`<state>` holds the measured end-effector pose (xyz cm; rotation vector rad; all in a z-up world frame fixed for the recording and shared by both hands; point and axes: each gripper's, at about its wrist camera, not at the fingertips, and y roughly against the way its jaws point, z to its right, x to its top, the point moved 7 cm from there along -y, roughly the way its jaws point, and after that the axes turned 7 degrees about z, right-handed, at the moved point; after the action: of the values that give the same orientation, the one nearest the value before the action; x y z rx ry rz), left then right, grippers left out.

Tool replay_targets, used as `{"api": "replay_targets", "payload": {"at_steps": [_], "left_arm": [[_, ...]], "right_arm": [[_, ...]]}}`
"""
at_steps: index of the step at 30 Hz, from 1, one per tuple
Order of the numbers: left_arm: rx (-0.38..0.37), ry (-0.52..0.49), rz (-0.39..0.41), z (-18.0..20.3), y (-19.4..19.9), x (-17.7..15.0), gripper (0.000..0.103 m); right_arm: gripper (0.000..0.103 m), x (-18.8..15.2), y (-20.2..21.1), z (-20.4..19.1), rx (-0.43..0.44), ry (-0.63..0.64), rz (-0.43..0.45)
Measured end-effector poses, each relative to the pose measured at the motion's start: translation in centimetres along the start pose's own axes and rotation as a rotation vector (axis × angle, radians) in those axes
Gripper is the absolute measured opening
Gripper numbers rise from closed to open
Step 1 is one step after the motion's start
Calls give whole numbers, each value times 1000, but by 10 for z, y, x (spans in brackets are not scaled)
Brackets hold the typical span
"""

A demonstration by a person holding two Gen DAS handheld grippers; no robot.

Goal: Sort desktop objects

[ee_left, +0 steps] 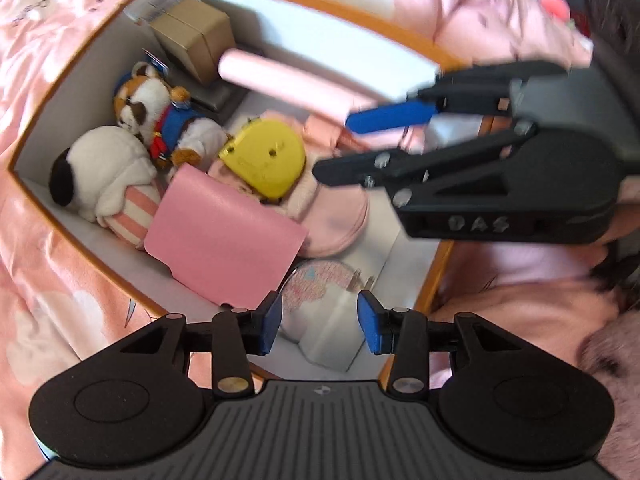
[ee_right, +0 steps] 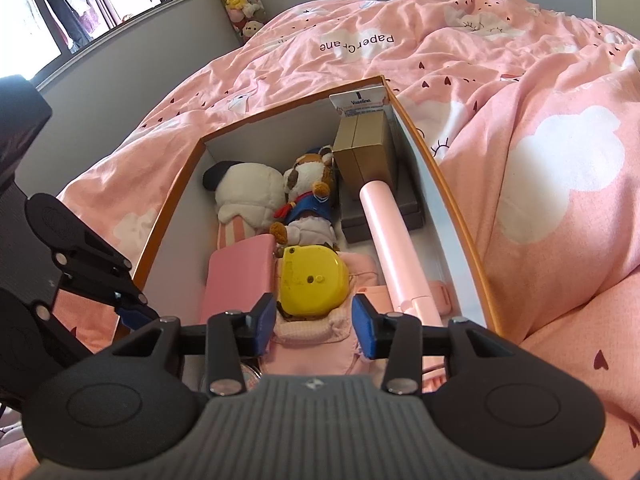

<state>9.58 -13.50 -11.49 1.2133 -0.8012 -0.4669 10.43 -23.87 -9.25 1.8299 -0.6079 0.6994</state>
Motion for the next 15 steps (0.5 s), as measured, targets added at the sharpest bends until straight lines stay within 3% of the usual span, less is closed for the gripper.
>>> {"api": "replay_targets", "payload": {"at_steps": [5,15], "left_arm": [[38,60,131,2,20,0,48],[250,316,439,-20,45,-9,48]], "right_arm": [[45,2,6,-2,-43,0,35],[45,8,30,-8,-135,58,167]]}}
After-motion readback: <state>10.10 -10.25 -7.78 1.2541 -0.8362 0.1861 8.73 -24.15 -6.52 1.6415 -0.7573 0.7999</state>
